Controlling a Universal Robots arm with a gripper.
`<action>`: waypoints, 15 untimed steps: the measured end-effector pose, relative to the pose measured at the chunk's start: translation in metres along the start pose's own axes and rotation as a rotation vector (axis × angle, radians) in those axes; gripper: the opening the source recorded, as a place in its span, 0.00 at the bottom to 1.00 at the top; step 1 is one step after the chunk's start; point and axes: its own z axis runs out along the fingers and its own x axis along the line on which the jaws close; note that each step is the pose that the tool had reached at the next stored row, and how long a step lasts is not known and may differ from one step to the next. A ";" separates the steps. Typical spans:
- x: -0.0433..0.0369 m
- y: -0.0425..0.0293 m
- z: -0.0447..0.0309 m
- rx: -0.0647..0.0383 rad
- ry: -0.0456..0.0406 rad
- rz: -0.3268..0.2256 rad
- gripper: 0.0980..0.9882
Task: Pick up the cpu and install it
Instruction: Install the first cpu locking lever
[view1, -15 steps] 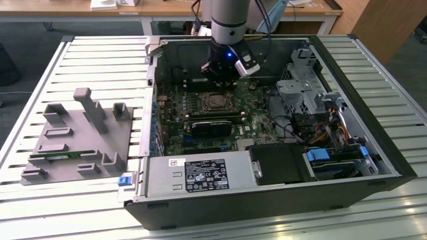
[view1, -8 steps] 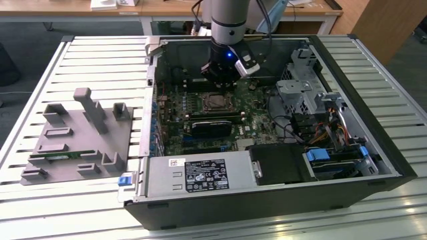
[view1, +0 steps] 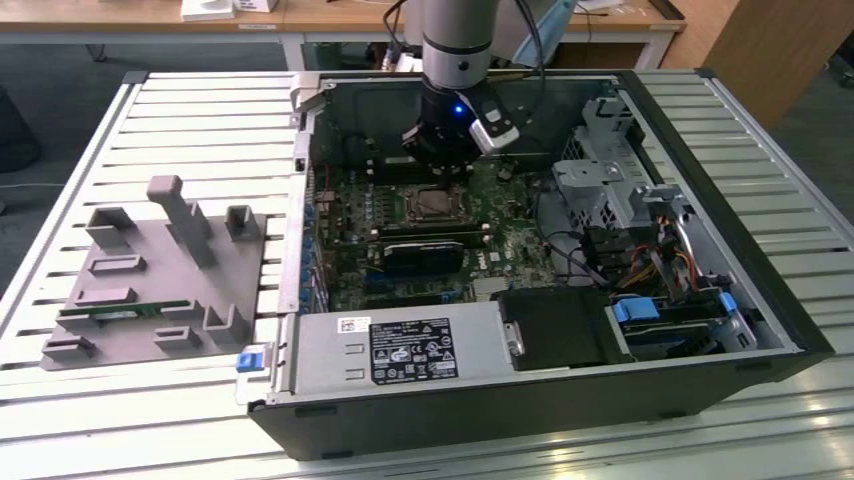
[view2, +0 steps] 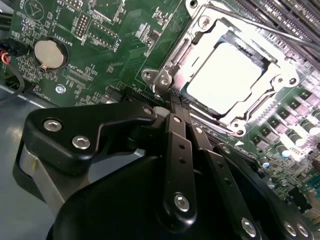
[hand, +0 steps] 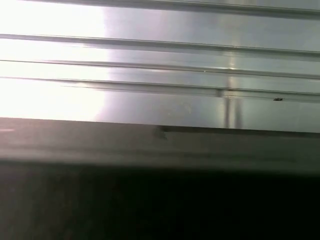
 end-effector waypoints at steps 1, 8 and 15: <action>-0.0001 0.0002 -0.0008 -0.001 -0.0006 0.000 0.01; -0.0002 0.0003 -0.0148 0.000 0.0001 0.000 0.01; -0.0001 -0.0026 -0.0149 0.000 0.0002 0.000 0.01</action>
